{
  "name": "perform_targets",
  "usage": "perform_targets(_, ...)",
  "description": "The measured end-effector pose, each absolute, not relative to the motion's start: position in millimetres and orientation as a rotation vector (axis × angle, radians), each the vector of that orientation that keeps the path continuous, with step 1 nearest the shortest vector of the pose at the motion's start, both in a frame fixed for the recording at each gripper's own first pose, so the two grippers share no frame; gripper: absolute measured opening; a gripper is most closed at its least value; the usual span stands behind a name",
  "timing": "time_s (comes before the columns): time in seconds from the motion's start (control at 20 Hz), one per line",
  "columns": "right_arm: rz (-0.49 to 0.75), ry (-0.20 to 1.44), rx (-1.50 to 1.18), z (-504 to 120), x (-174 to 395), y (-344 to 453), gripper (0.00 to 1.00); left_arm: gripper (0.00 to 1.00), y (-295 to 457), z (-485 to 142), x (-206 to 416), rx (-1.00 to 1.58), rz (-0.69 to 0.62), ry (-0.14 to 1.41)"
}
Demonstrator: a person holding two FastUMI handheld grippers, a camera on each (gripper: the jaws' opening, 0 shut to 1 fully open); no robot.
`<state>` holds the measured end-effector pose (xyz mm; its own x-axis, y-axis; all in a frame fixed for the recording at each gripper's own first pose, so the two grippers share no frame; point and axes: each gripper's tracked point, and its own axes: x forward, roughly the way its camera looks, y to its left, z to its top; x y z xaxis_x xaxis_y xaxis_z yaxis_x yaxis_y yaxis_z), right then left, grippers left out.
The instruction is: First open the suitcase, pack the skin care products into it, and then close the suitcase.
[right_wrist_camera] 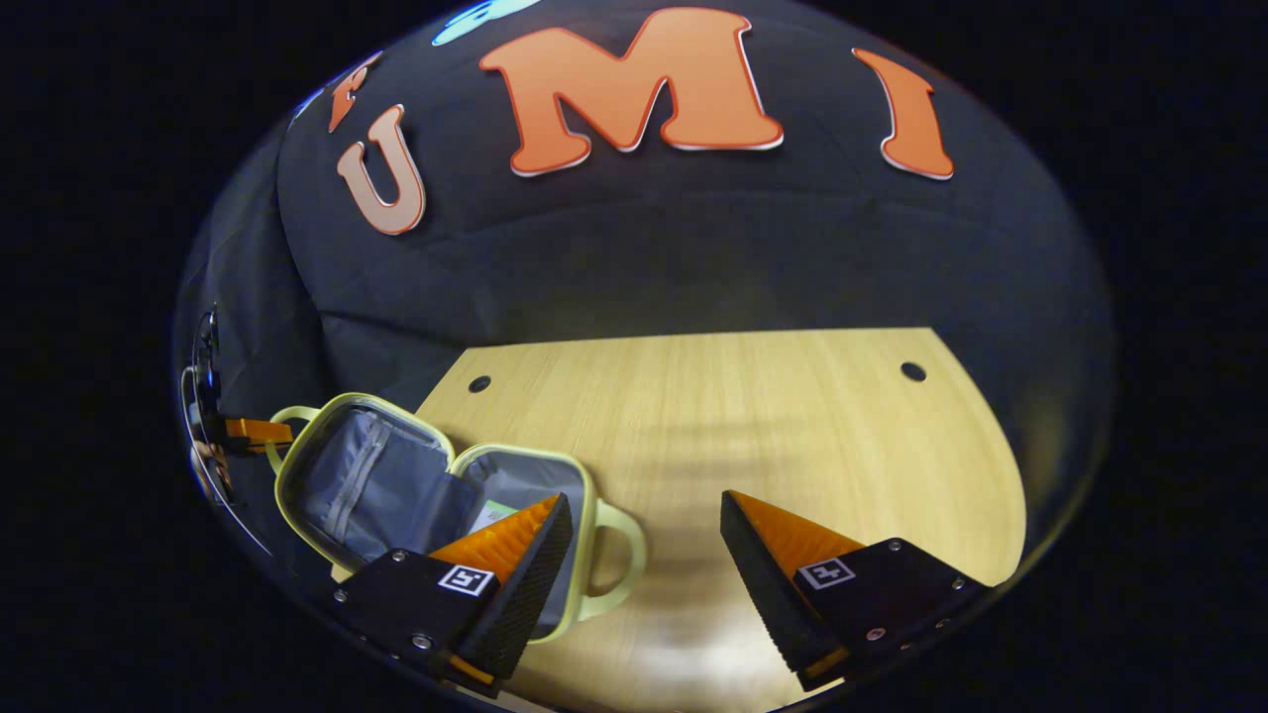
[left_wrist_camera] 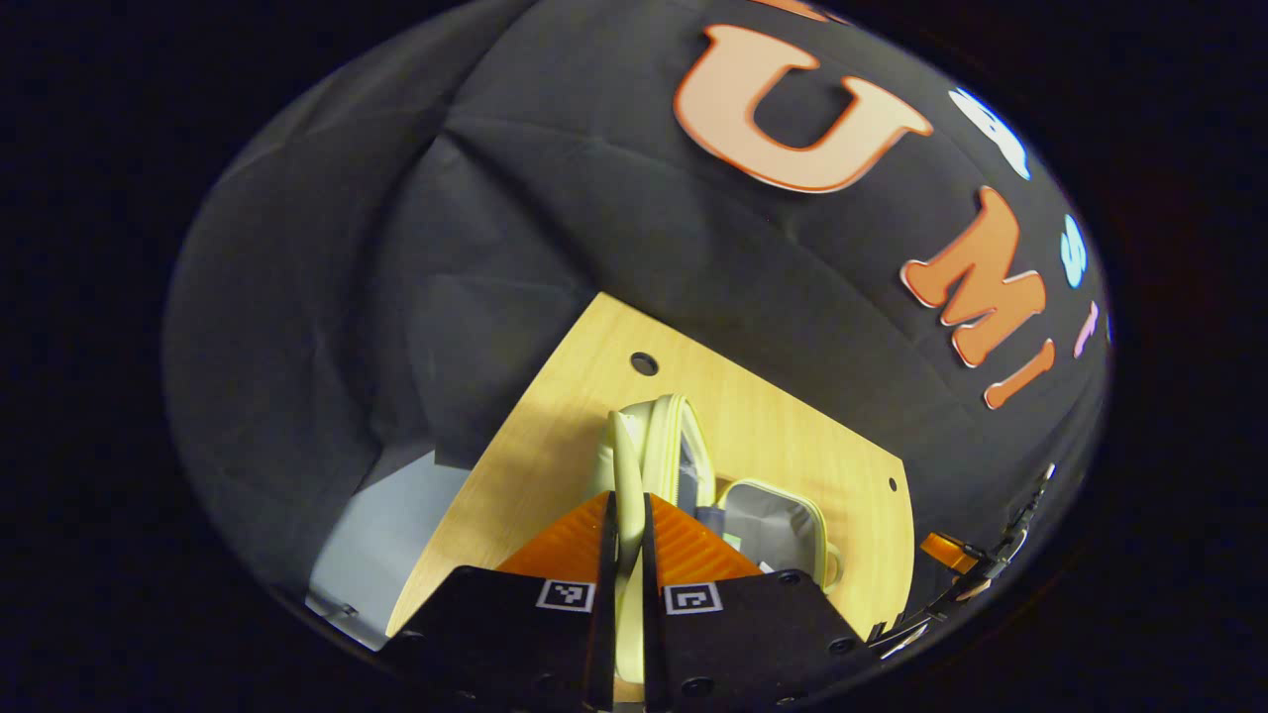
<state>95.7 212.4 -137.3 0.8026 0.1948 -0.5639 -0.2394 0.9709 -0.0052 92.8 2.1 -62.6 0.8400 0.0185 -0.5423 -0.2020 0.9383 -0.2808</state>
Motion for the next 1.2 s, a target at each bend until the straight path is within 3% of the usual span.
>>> perform_targets(0.3,0.202,0.428,-0.186,-90,99,138,0.96,0.13,-108,-24,95,-0.236,0.05,0.523)
perform_targets(0.6,0.181,0.408,-0.166,-73,86,62,0.96,0.13,-217,-36,110,-0.179,-0.032,0.53)
perform_targets(0.85,0.133,0.418,-0.124,-78,80,11,0.96,0.13,-298,-67,127,-0.18,-0.098,0.563)
perform_targets(1.2,0.062,0.446,-0.118,-89,66,-38,0.96,0.13,-389,-151,143,-0.126,-0.208,0.75)
